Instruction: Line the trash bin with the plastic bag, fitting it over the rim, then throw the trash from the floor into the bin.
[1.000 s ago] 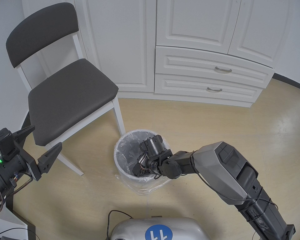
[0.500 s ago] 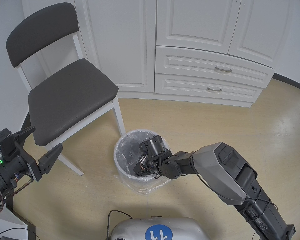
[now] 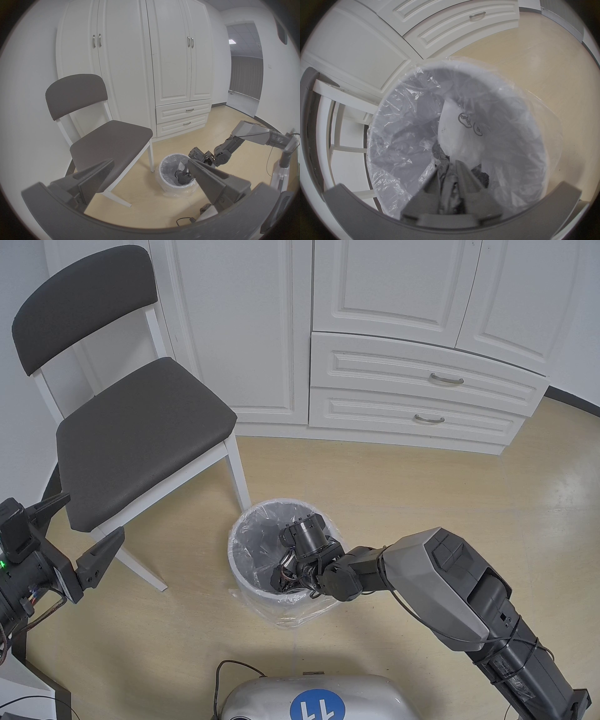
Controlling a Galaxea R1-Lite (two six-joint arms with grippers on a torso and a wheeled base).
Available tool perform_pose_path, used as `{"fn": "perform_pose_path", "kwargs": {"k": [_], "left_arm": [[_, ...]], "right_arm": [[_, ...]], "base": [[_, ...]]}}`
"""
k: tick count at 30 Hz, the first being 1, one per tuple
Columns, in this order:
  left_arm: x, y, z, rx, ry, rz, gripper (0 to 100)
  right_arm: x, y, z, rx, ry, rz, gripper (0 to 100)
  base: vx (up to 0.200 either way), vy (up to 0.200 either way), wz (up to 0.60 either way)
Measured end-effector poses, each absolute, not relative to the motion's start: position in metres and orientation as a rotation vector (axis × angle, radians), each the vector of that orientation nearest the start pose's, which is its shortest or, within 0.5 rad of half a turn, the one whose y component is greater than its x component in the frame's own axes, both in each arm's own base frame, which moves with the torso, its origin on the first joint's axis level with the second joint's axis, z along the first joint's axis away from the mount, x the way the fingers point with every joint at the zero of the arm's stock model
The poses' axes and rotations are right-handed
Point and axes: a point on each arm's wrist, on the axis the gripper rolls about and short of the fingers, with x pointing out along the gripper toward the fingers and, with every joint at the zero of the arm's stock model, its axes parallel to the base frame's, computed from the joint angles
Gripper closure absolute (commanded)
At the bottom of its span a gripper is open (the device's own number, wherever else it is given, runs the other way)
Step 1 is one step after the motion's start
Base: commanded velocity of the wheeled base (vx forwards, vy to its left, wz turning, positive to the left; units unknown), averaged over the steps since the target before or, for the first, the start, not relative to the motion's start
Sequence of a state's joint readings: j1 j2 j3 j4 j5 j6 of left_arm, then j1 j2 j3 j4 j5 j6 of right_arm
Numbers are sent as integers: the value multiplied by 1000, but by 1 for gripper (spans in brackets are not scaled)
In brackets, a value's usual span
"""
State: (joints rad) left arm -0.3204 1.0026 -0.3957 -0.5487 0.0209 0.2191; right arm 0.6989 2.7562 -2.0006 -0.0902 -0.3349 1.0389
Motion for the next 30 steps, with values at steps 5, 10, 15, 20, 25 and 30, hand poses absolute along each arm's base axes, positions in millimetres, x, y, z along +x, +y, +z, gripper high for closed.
{"fn": "perform_pose_path", "kwargs": {"k": [5,10,15,20,25,30], "left_arm": [[121,-40,209,227,24,-305,0],[121,-40,209,227,24,-304,0],[121,-40,209,227,23,-304,0],[121,-40,209,227,25,-304,0],[122,-40,207,229,35,-306,0],[124,-41,205,230,49,-307,0]], "right_arm": [[416,342,-11,695,658,13,0],[415,344,-8,703,627,6,0],[414,347,-1,719,601,15,0],[413,350,10,742,562,19,0],[410,356,24,791,509,45,0],[406,359,32,818,471,78,0]], "base": [[0,0,0],[0,0,0],[0,0,0],[0,0,0],[0,0,0],[0,0,0]]}}
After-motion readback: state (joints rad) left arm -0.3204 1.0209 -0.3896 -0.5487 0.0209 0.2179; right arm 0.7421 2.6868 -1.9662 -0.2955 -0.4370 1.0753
